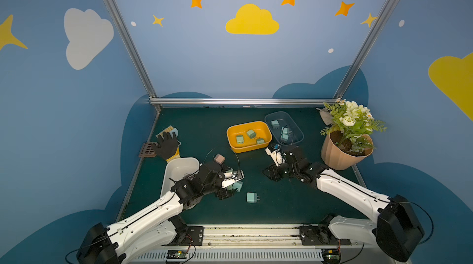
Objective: Place the plugs by color into the storage box
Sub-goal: Place the plug in the storage box.
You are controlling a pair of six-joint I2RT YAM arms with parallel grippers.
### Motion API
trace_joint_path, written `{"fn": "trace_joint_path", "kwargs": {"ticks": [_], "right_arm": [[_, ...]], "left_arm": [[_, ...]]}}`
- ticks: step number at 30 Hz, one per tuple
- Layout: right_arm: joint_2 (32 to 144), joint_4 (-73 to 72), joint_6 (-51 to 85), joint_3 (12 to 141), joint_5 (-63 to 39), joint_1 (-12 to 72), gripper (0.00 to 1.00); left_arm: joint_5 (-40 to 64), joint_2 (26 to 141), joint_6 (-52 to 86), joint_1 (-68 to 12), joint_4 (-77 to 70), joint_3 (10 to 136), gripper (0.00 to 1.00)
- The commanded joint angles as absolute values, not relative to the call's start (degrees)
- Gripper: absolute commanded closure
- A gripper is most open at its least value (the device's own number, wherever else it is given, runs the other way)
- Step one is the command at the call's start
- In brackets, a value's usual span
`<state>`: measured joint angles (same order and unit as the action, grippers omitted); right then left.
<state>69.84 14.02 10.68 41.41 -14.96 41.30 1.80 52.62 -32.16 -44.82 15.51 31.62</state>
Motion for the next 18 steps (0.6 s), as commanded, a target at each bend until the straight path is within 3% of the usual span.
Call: {"fn": "trace_joint_path", "kwargs": {"ticks": [1, 9, 18], "right_arm": [[68.4, 14.9, 4.7, 41.8, -16.9, 44.4, 0.51], [70.2, 15.6, -7.8, 40.7, -16.1, 54.4, 0.51], [75.8, 13.0, -19.7, 40.0, -14.2, 60.0, 0.46]], "left_arm": [[2.1, 51.7, -36.4, -45.7, 18.4, 31.8, 0.11], [10.4, 44.2, -43.4, -49.2, 23.9, 27.7, 0.10], [7.9, 41.6, -44.5, -52.7, 28.4, 27.2, 0.08]]}}
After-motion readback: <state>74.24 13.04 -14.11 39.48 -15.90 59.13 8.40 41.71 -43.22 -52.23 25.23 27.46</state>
